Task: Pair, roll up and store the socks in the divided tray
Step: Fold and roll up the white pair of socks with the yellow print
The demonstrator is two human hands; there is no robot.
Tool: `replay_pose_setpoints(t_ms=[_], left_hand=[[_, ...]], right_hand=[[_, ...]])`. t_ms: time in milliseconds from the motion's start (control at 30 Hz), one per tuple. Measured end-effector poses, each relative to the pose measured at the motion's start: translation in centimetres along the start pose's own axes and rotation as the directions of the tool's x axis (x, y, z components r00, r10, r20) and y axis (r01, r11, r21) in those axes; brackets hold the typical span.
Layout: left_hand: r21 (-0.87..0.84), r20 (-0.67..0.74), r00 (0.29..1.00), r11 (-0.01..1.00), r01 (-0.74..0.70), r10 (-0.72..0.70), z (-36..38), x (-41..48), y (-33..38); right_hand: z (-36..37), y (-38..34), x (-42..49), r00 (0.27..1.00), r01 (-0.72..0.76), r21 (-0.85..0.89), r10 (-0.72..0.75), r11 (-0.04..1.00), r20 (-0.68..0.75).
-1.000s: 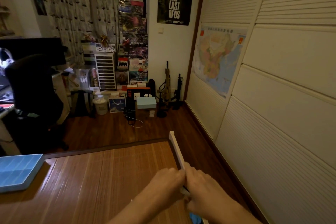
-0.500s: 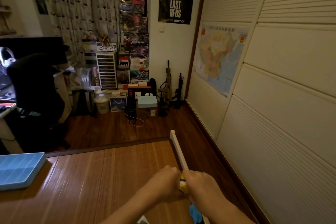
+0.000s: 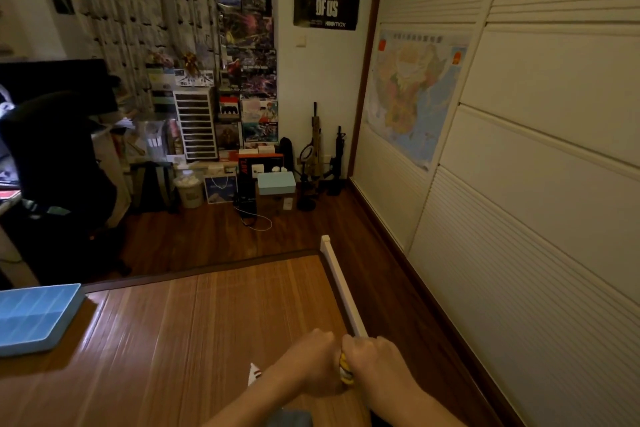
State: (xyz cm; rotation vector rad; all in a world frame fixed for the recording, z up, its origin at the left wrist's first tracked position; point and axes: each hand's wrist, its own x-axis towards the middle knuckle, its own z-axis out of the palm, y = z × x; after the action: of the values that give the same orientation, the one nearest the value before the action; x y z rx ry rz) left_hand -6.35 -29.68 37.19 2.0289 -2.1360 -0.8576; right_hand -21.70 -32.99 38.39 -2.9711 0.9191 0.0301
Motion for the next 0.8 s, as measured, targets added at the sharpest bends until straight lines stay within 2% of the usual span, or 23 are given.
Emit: replay_pose_setpoints(t_ms=[133, 267, 367, 500, 667, 800], left_hand=[[0.131, 0.032, 0.996, 0.988, 0.078, -0.083, 3.7, 0.6, 0.2], [0.161, 0.08, 0.997, 0.987, 0.003, -0.017, 6.1, 1.5, 0.7], [0.1, 0.092, 0.995, 0.995, 0.028, -0.037, 7.5, 2.5, 1.1], [0.093, 0.155, 0.981, 0.991, 0.099, -0.113, 10.0, 4.2, 0.8], [0.137, 0.363, 0.927, 0.989, 0.049, -0.096, 14.5, 7.3, 0.1], [0.224, 0.369, 0.923, 0.974, 0.024, -0.107, 19.0, 9.5, -0.8]], right_hand=[[3.0, 0.5, -1.1, 0.982, -0.09, 0.104, 0.07, 0.991, 0.177], [6.1, 0.7, -2.6, 0.951, -0.235, 0.226, 0.176, 0.945, 0.253], [7.9, 1.4, -3.6, 0.962, -0.242, 0.298, 0.188, 0.923, 0.198], [9.5, 2.5, -5.0, 0.986, -0.155, 0.183, 0.141, 0.971, 0.091], [13.3, 3.6, -6.0, 0.973, -0.148, 0.17, 0.113, 0.974, 0.203], [18.0, 5.6, -5.8, 0.93, -0.203, 0.27, 0.099, 0.941, 0.355]])
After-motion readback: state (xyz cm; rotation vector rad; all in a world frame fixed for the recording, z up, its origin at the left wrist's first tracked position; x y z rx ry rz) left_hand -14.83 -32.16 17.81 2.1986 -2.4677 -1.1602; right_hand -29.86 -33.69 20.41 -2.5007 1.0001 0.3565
